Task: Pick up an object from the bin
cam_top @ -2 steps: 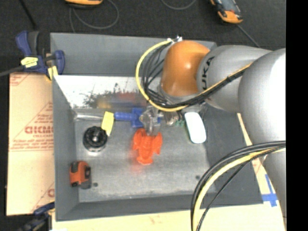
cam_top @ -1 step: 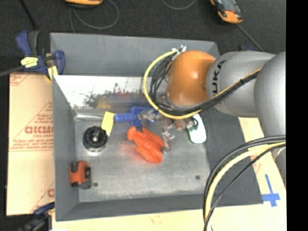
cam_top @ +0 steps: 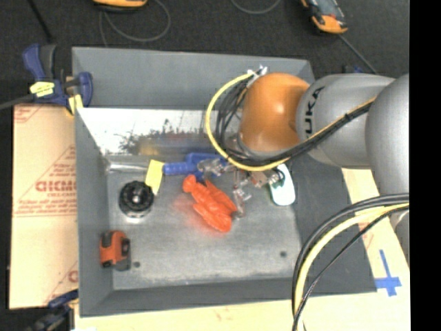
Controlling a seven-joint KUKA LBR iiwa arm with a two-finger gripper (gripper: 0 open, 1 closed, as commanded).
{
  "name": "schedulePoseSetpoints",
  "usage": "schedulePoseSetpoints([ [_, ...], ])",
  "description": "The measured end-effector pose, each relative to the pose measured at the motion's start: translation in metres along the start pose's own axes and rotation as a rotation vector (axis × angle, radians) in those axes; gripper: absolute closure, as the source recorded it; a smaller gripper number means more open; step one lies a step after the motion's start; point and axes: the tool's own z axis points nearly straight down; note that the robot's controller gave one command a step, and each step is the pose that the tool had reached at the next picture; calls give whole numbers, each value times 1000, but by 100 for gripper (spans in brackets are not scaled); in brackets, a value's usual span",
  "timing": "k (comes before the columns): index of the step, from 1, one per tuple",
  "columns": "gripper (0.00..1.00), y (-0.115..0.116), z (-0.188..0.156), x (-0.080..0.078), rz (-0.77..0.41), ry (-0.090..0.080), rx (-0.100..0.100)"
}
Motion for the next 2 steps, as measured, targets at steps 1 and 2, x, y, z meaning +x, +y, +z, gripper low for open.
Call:
schedulePoseSetpoints([
  [1, 0, 16, 0, 7, -127, -2, 4],
  [2, 0, 35, 0, 13, -342, -1, 0],
])
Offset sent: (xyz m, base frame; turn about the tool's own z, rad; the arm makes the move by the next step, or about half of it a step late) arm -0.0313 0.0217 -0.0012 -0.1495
